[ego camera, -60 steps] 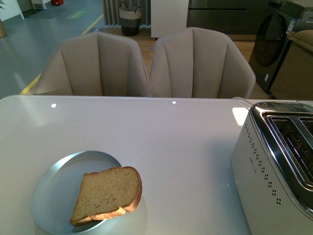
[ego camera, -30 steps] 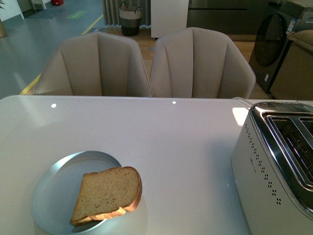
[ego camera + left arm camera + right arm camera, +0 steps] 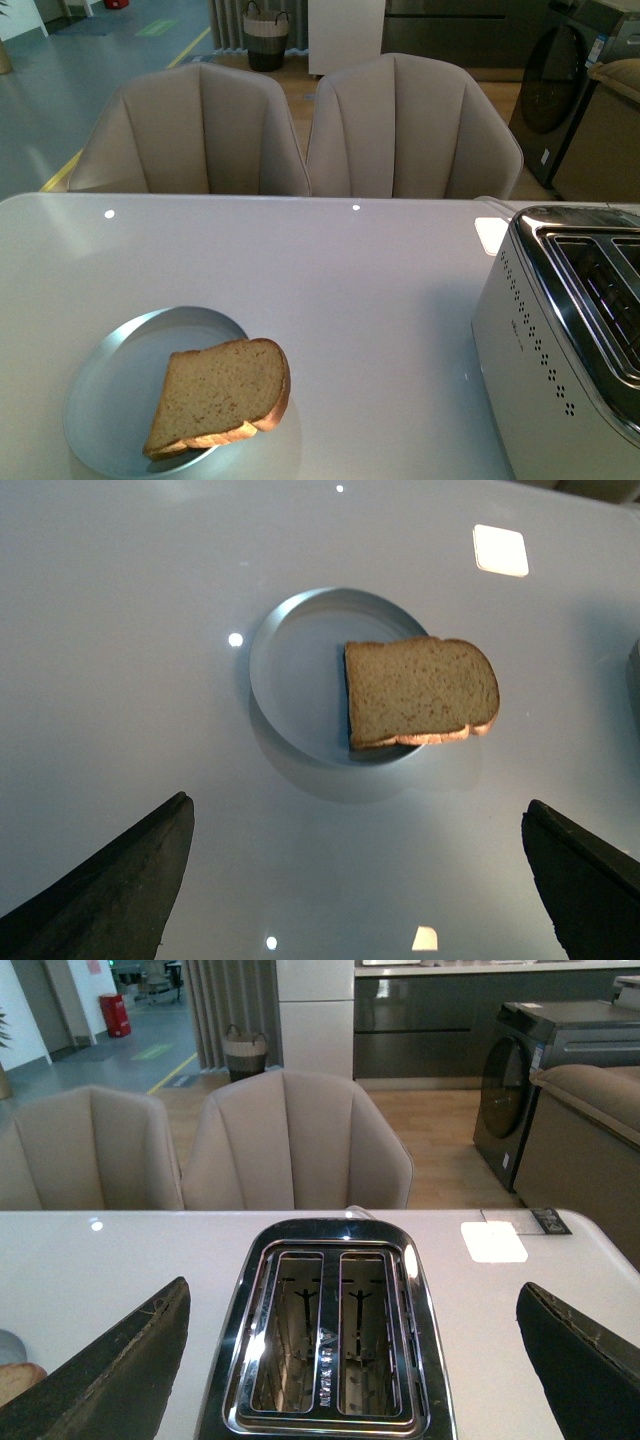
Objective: Left arm holds plate, right arm toasts bread
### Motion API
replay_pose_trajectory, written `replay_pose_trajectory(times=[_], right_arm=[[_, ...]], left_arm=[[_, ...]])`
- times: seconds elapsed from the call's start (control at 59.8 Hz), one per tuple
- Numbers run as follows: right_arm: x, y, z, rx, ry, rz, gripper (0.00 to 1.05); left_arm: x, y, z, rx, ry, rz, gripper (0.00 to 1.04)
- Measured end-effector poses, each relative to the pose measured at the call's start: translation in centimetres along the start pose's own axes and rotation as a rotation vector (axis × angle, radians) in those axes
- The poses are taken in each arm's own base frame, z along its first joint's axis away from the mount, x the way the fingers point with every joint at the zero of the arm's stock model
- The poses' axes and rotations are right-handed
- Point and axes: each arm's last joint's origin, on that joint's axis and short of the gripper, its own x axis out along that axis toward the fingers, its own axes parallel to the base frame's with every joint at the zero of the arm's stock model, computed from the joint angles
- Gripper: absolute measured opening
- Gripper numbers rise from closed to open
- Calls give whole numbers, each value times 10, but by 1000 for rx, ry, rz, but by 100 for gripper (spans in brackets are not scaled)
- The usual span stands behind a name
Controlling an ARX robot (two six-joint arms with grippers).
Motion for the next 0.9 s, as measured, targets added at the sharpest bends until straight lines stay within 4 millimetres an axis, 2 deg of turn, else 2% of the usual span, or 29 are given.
replay_pose_trajectory(times=[0.084, 0.167, 0.284, 0.401, 0.535, 0.569, 0.669, 0.769, 0.903], right_arm=[[0, 0, 0, 0, 0, 0, 96], [0, 0, 0, 0, 0, 0, 96], [0, 0, 0, 0, 0, 0, 96], [0, 0, 0, 0, 0, 0, 96], [0, 0, 0, 0, 0, 0, 96], [0, 0, 0, 0, 0, 0, 96], [0, 0, 0, 0, 0, 0, 96], [0, 0, 0, 0, 0, 1, 96], [0, 0, 0, 0, 0, 0, 96]], left_arm=[[5, 0, 4, -7, 14, -11, 98], [14, 0, 16, -5, -3, -23, 98], [40, 3, 37, 7, -20, -15, 98], [73, 4, 56, 51, -36, 3, 98], [120, 9, 73, 69, -40, 14, 98], [136, 12, 75, 64, -26, 24, 98], [171, 22, 74, 56, 31, 67, 98], [201, 30, 62, 74, 113, 95, 98], [221, 35, 47, 87, 175, 71, 98]])
